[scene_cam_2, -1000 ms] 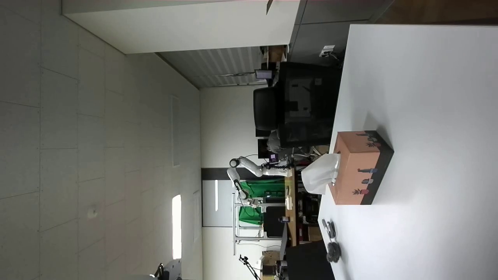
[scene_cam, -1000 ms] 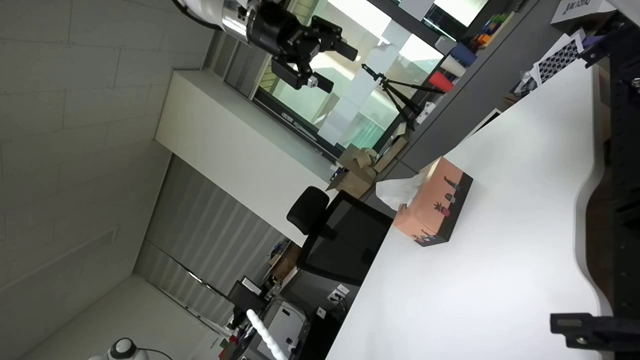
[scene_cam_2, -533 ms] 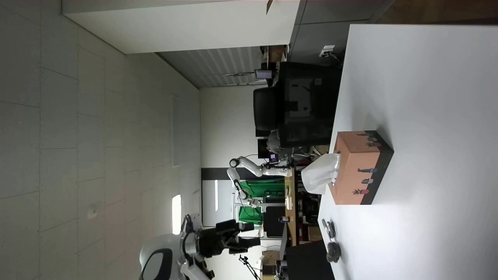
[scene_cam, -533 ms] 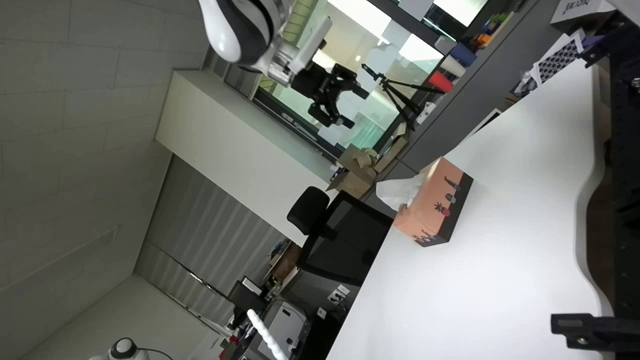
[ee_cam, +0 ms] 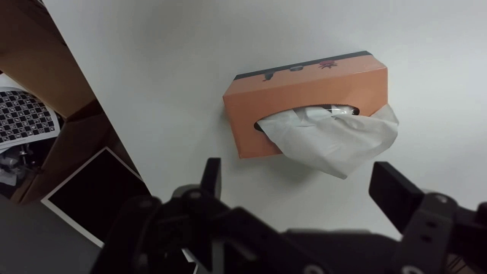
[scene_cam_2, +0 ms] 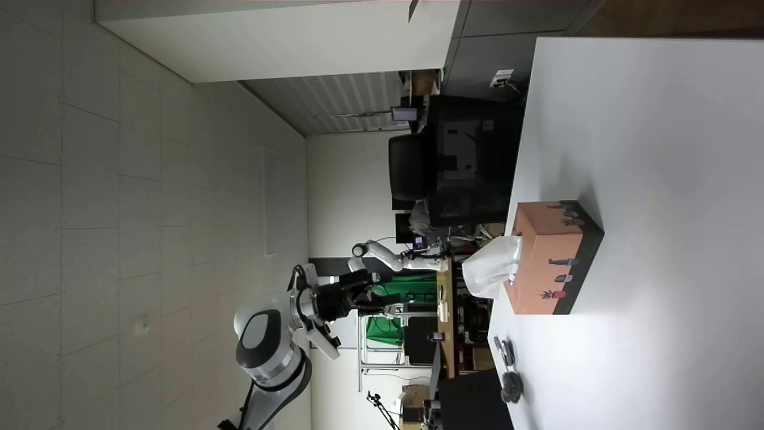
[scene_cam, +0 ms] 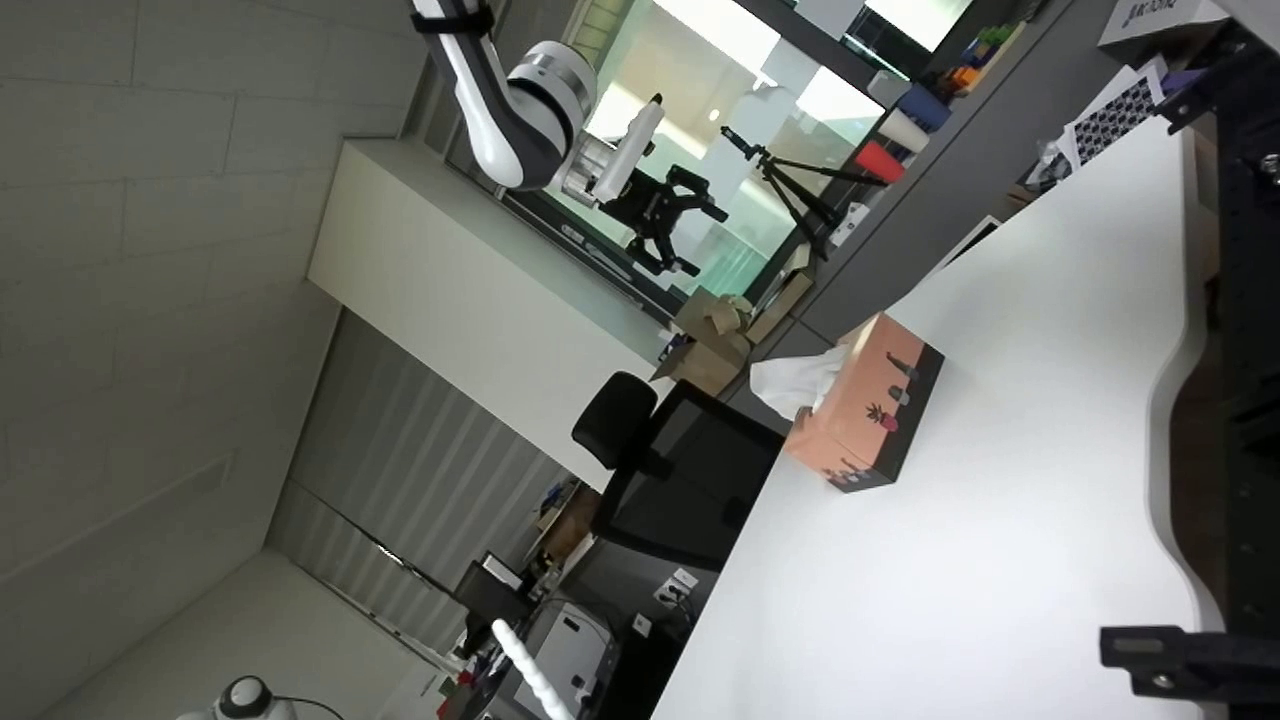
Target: Put a tissue on the table
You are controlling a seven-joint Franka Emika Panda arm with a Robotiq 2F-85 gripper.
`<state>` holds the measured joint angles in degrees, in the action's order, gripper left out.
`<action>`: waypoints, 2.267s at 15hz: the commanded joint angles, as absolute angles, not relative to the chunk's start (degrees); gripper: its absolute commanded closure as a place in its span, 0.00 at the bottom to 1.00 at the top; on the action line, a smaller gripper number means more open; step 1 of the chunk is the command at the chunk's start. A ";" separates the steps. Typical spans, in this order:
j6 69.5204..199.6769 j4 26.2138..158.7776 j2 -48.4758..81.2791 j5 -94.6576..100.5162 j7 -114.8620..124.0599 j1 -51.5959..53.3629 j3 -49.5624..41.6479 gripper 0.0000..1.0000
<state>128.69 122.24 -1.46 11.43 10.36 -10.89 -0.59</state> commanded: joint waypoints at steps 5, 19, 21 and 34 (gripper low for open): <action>128.20 121.50 -1.07 11.44 10.85 -8.80 -2.41 0.00; 130.25 107.87 15.40 18.81 46.25 -3.38 -5.51 0.00; 130.13 104.85 19.18 18.06 52.17 -1.57 -6.69 0.00; 130.22 99.53 29.93 16.00 60.23 3.56 -9.23 0.00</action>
<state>131.00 101.44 28.34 16.73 60.00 2.75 -8.44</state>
